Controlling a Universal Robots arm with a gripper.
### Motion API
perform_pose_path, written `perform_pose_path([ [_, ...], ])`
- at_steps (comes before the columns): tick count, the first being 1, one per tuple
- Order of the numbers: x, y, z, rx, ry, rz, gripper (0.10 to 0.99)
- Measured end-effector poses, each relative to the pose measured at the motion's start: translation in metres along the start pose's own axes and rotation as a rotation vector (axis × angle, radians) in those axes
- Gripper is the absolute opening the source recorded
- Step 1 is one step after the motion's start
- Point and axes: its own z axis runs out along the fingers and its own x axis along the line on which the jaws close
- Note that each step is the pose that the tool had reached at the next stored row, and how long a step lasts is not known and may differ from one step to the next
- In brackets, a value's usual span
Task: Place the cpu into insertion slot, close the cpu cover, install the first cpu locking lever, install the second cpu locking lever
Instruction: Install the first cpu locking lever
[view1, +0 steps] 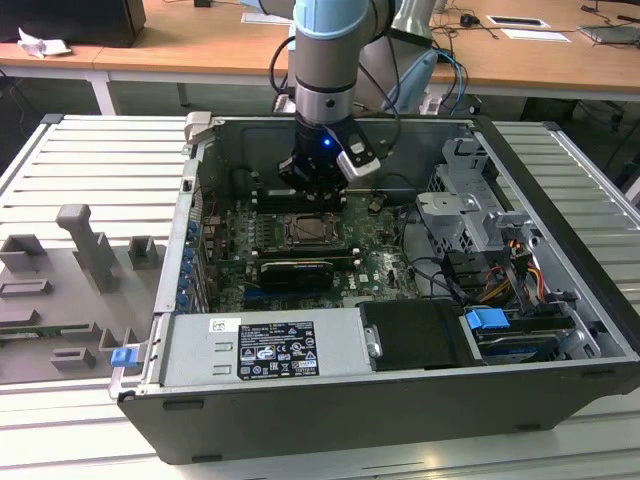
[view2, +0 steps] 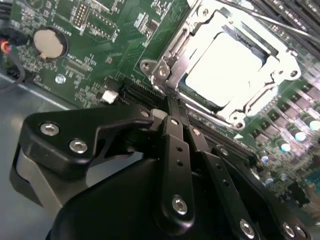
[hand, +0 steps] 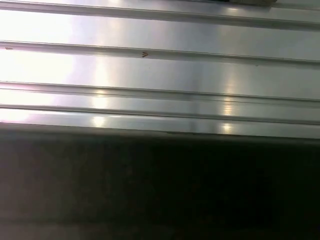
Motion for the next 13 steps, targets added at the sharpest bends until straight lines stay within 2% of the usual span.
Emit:
perform_pose_path([
  [2, -0.0002, 0.0003, -0.0065, 0.0, 0.0, 0.0, 0.106],
  [13, 0.0002, -0.0069, -0.0068, 0.0, 0.0, 0.0, 0.106],
])
